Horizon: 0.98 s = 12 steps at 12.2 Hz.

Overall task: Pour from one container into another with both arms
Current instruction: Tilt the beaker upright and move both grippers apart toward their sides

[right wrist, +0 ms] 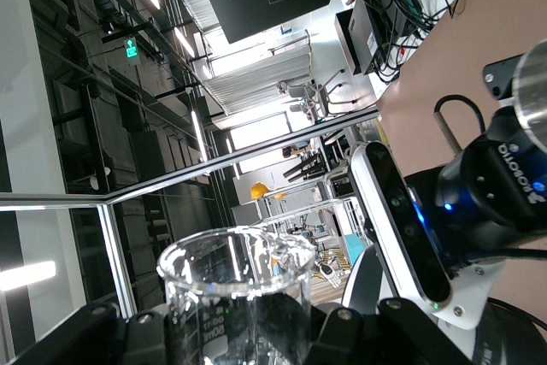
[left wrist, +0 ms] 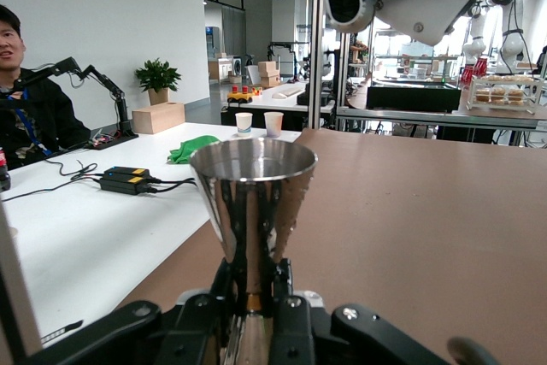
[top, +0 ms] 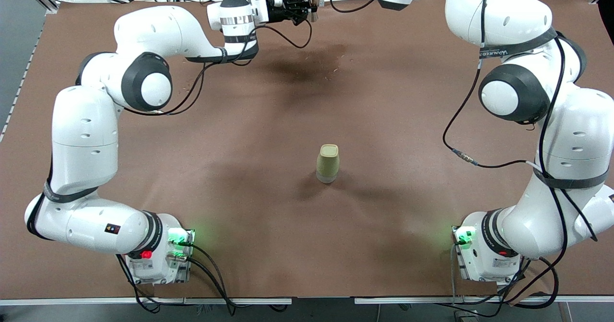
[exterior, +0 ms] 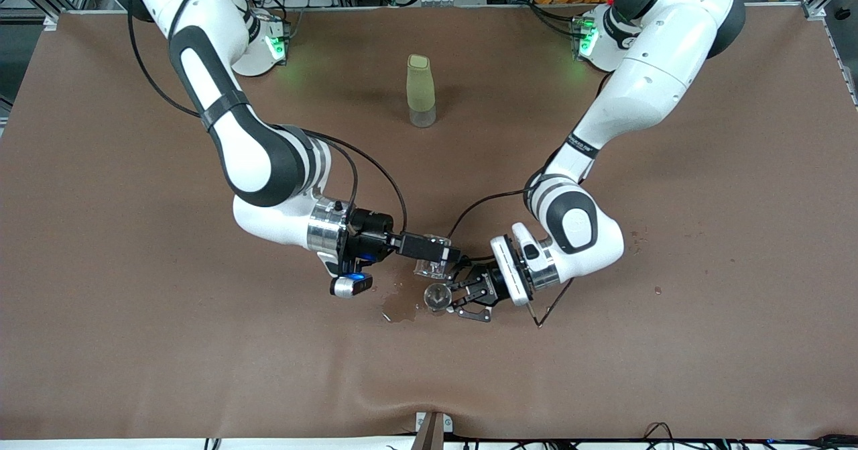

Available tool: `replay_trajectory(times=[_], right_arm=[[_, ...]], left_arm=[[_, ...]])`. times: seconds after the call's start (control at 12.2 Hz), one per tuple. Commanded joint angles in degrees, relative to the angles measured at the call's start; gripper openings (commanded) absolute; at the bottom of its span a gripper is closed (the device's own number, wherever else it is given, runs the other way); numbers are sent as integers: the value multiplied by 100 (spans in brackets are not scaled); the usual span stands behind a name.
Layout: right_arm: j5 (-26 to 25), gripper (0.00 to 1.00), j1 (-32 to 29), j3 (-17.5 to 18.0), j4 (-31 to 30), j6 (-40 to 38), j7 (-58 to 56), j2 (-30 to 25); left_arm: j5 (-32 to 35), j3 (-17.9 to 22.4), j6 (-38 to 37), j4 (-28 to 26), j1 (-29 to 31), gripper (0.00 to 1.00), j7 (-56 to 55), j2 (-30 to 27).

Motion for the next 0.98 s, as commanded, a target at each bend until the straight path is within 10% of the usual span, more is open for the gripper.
replay_trajectory(times=[0.0, 0.41, 0.9], right_arm=[[51, 0, -26, 0, 164, -51, -214, 84], [-274, 0, -70, -96, -46, -42, -2032, 136], [-1065, 0, -166, -290, -275, -34, -3238, 250]], left_arm=[[-150, -37, -209, -136, 196, 0, 185, -99], [-54, -10, -1103, -522, 942, 0, 368, -90], [1561, -2, -2588, -883, 2427, 0, 413, -20]])
